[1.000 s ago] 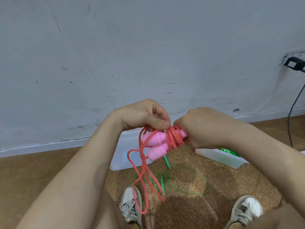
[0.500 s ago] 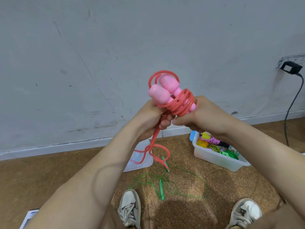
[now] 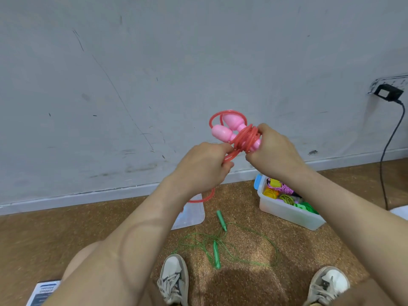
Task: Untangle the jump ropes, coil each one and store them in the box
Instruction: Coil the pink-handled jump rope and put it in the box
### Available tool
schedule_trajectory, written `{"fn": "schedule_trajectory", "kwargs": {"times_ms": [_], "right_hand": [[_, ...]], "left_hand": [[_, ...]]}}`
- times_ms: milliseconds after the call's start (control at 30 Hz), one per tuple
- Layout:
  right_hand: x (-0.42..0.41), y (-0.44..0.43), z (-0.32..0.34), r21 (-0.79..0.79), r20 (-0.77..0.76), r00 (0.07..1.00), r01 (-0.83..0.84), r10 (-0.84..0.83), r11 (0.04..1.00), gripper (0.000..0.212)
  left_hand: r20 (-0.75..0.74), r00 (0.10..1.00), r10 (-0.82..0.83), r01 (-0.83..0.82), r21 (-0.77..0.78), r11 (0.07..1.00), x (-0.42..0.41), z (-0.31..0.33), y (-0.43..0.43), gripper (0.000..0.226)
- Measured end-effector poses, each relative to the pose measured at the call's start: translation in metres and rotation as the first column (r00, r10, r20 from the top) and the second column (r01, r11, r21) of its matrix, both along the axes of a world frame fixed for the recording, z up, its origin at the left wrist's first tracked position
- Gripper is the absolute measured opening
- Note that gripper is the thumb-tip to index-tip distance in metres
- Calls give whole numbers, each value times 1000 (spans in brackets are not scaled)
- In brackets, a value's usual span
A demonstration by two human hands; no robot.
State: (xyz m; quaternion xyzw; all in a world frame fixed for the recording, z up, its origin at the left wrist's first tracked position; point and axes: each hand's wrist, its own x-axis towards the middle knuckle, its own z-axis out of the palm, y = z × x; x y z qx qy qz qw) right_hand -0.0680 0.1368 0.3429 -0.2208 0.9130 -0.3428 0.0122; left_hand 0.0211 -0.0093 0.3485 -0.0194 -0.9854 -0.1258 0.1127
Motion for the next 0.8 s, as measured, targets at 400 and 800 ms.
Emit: {"fn": "schedule_trajectory", "kwargs": {"times_ms": [400, 800], "right_hand": [[-3, -7, -14, 261, -143, 987, -32, 71, 965, 35], [22, -2, -15, 516, -99, 951, -204, 294, 832, 80]], "left_hand": [[98, 990, 97, -85, -120, 989, 3, 6, 6, 26], [197, 978, 74, -153, 425, 892, 4, 11, -1, 4]]}}
